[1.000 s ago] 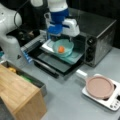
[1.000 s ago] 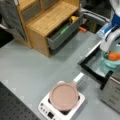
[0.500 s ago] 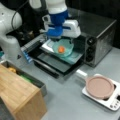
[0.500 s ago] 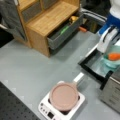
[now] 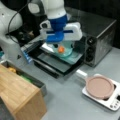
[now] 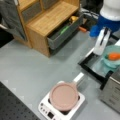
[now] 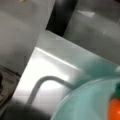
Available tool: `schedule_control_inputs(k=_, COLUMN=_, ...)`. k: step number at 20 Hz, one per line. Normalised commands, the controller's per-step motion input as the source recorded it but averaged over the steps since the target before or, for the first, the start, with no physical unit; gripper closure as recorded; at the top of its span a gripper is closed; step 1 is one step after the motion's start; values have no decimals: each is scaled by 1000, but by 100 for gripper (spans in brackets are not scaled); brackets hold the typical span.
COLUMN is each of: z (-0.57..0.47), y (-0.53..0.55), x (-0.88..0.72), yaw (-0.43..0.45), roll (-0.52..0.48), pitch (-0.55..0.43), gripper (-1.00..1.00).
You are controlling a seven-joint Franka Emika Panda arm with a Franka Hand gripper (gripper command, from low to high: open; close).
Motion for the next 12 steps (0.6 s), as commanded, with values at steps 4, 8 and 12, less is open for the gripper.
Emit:
schedule_control_inputs(k=4, z=46, y=-65, x=322, yaw=588, roll=-273, pitch=148, gripper=-100)
schedule_control_inputs(k=8, z=118, y=-76, x=261, yaw=728, roll=-231, pitch=152, gripper=-100)
schedule_control_inputs(k=12, z=133, y=-161, x=126, yaw=692, roll=-182, pitch=206, gripper=-100)
